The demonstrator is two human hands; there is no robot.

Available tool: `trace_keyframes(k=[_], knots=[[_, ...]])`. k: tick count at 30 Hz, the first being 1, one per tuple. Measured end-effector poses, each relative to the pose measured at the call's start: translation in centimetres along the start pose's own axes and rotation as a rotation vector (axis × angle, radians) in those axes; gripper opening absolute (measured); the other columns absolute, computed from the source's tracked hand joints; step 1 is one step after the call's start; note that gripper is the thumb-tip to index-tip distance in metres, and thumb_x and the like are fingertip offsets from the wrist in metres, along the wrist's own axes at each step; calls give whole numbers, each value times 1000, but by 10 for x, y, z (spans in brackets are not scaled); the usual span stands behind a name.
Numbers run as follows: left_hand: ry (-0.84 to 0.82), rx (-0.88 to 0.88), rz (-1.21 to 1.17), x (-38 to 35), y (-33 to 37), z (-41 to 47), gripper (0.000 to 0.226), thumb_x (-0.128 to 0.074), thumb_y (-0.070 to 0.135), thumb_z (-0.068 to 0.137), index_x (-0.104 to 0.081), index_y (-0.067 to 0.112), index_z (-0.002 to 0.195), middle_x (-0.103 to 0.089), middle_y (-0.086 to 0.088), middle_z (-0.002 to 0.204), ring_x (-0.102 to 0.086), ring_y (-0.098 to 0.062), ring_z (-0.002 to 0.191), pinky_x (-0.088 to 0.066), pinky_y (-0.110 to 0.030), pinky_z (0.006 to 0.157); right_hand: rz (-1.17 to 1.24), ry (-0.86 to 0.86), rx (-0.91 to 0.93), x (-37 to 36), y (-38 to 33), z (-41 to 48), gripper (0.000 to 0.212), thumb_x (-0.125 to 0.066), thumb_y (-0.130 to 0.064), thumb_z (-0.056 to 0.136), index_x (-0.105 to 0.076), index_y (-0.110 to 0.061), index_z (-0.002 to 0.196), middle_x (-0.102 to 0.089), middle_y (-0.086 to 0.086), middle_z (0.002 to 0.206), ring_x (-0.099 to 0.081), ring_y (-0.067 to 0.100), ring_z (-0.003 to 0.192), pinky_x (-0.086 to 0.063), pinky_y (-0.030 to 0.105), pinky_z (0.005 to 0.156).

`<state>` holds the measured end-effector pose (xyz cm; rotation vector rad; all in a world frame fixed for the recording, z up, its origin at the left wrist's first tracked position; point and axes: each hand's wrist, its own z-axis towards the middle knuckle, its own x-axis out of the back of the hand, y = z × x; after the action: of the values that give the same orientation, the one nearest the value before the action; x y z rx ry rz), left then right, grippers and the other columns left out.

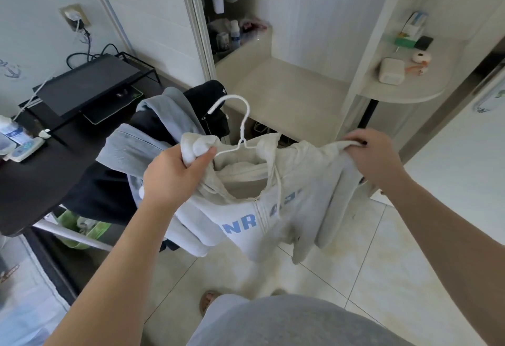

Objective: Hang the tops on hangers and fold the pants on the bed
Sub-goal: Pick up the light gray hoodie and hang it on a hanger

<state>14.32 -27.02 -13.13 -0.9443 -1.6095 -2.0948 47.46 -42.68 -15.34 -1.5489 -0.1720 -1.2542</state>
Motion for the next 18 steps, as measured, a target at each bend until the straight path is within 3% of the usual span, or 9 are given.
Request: trace_keyframes(k=[2, 4, 6, 8, 10, 12, 15, 16, 18], knots=[[69, -19, 133, -4, 2, -1, 51, -61, 63, 88, -50, 22, 60, -52, 9, 50, -51, -10, 53, -33, -28, 53, 138, 76, 45, 4, -15, -3, 20, -60, -2, 89, -76, -10, 97, -71, 3, 98, -63, 22, 97, -50, 36, 90], [137, -12, 192, -5, 4, -2, 48, -56, 64, 91, -47, 26, 63, -53, 9, 55, -51, -10, 57, -33, -29, 54, 276, 124, 83, 8, -28, -8, 21, -61, -4, 87, -74, -19, 92, -70, -6, 92, -62, 11, 86, -48, 19, 79], [178, -4, 222, -4, 6, -3, 47, -55, 63, 92, -44, 28, 63, -52, 9, 54, -49, -8, 56, -32, -28, 54, 339, 162, 114, 13, -34, -9, 21, -62, -5, 87, -69, -24, 88, -67, -6, 85, -59, 10, 74, -43, 11, 65], [193, 53, 101, -4, 6, -4, 45, -59, 64, 88, -50, 28, 63, -57, 6, 54, -54, -7, 55, -34, -27, 54, 350, 135, 106, 18, -35, -9, 27, -64, -4, 88, -63, -30, 82, -65, -1, 80, -55, 11, 69, -41, 12, 61], [189, 130, -147, -3, 6, -9, 40, -62, 65, 82, -60, 27, 69, -67, 16, 65, -63, -3, 61, -42, -27, 55, 296, 19, 89, 20, -31, -11, 31, -67, -5, 88, -59, -34, 79, -64, -3, 79, -56, 8, 68, -46, 17, 66], [168, 143, -337, -3, 5, -13, 37, -68, 61, 79, -67, 24, 73, -69, 17, 67, -65, 3, 63, -50, -24, 56, 267, -129, 52, 17, -27, -15, 26, -73, -12, 86, -58, -34, 87, -65, -7, 95, -61, 6, 86, -51, 29, 82], [115, 106, -442, -4, 4, -16, 49, -74, 57, 75, -65, 9, 75, -61, 6, 61, -60, -3, 59, -49, -21, 53, 326, -220, 47, 14, -27, -19, 39, -76, -30, 86, -52, -41, 114, -54, -24, 125, -51, -5, 117, -43, 27, 97], [98, 90, -451, -3, 4, -16, 59, -75, 57, 74, -61, 0, 78, -58, 0, 62, -57, -8, 60, -48, -27, 55, 321, -244, 77, 14, -29, -19, 40, -74, -34, 88, -51, -45, 120, -55, -28, 125, -52, -6, 117, -43, 25, 98], [80, 65, -472, -1, 6, -15, 67, -75, 56, 74, -57, -8, 79, -55, -7, 64, -55, -14, 62, -47, -33, 59, 314, -302, 117, 16, -35, -21, 21, -66, -39, 94, -62, -50, 111, -68, -20, 109, -64, 1, 102, -49, 24, 90]])
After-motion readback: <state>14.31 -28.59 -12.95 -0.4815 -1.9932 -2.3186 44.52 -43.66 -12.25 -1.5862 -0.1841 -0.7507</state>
